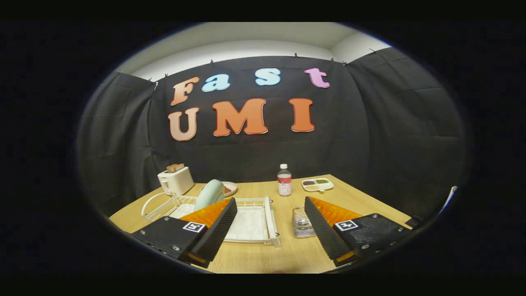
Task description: Take the plate from the dish rack, then take the spoon from the basket and place it into the plate.
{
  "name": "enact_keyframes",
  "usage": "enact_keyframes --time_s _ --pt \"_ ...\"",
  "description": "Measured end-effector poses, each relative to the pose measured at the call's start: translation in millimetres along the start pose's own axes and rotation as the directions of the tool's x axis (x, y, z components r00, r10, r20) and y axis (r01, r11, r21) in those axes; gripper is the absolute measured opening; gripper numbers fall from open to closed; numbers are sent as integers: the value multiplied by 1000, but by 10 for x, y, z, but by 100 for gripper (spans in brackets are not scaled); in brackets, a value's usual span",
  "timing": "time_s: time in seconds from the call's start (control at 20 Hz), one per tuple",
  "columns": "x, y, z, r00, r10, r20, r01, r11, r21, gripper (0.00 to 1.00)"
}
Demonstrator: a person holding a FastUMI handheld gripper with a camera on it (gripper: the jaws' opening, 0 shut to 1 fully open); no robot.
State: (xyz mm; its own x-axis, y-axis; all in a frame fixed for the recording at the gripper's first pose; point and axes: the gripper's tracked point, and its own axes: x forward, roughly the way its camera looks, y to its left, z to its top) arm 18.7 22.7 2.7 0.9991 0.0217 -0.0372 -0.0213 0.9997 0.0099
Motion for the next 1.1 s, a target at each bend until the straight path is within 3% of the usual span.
enact_keyframes --time_s 0.6,0.9,1.1 --pt "875 1059 74 997 49 -64 -59 982 -182 99" --pt "1279 1267 -231 987 -4 -160 -31 976 -216 98" --pt "1441 1250 -527 963 -52 -263 -4 978 -210 98"
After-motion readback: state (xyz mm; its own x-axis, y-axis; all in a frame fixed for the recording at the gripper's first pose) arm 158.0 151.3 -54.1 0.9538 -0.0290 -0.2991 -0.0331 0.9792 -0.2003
